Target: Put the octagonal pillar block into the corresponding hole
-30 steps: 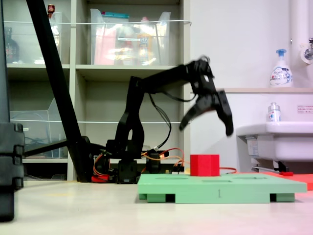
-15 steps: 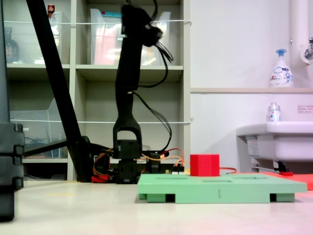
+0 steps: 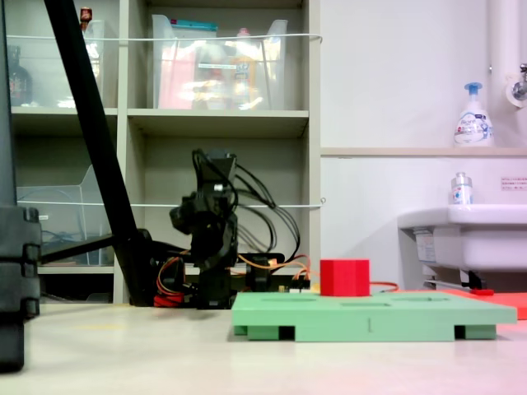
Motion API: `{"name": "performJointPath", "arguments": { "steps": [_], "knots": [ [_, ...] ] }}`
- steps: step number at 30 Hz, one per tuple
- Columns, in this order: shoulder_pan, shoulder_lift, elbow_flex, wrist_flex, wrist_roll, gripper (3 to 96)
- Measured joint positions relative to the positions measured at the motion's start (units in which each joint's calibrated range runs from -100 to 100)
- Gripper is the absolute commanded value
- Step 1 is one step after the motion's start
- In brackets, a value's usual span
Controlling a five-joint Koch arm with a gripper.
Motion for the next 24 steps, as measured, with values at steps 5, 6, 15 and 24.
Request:
{"name": "performJointPath", "arguments": {
  "steps": [5,6,15,24],
  "knots": [
    [1.4,-0.4,-19.3,5.1,-7.7,49.1],
    [1.7,-0.4,-19.3,4.9,-8.6,49.3],
    [2.1,-0.7,-19.0,-5.4,-10.2,49.4],
    [2.0,-0.7,-19.0,-5.4,-10.2,49.3]
  ]
}}
